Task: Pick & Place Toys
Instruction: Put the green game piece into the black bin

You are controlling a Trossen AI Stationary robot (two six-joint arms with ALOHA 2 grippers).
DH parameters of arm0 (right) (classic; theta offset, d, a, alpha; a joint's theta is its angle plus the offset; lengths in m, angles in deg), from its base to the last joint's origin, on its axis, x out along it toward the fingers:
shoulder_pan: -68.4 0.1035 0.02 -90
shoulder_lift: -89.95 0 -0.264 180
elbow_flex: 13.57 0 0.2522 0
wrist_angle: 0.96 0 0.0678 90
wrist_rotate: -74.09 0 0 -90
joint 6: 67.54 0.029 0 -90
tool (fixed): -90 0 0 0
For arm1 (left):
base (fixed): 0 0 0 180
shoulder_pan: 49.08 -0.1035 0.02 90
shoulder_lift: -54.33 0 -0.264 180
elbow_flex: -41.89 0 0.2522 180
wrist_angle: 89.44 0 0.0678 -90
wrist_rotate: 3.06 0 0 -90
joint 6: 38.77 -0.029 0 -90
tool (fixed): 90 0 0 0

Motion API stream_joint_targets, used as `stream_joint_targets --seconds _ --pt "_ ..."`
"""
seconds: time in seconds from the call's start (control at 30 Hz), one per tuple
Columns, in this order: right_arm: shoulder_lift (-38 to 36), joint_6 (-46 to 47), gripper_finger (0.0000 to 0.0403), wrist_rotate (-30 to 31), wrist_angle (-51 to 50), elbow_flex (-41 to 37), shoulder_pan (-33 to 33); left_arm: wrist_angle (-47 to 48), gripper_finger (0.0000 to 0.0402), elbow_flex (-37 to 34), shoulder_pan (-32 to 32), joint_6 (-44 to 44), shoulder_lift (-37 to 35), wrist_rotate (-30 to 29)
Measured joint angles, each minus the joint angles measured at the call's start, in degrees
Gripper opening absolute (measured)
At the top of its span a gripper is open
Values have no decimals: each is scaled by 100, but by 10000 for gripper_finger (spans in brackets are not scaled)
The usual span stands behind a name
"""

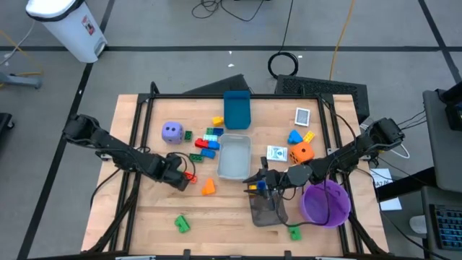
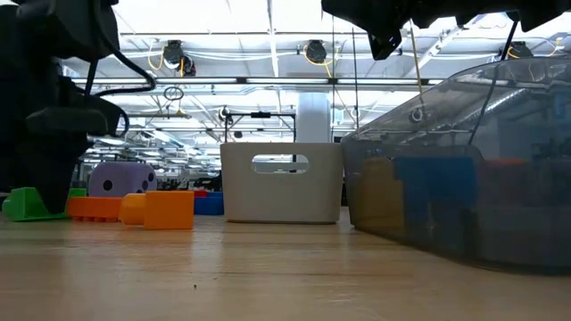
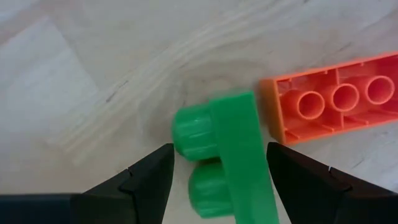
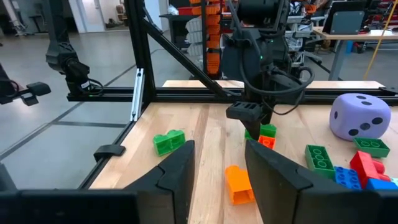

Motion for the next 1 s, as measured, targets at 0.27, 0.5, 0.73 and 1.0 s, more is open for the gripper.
stream_joint_targets --seconds 0.27,0.5,0.73,1.0 --pt "0 -2 131 0 -7 0 0 -59 260 -36 -190 -131 0 -5" --pt "0 -2 130 0 -43 0 0 -57 206 -36 -202 -199 0 -46" --pt "0 -2 130 0 -42 0 0 -57 193 -36 -200 -466 0 -140" --pt "0 -2 130 2 -39 0 0 277 186 129 -202 -879 -161 -152"
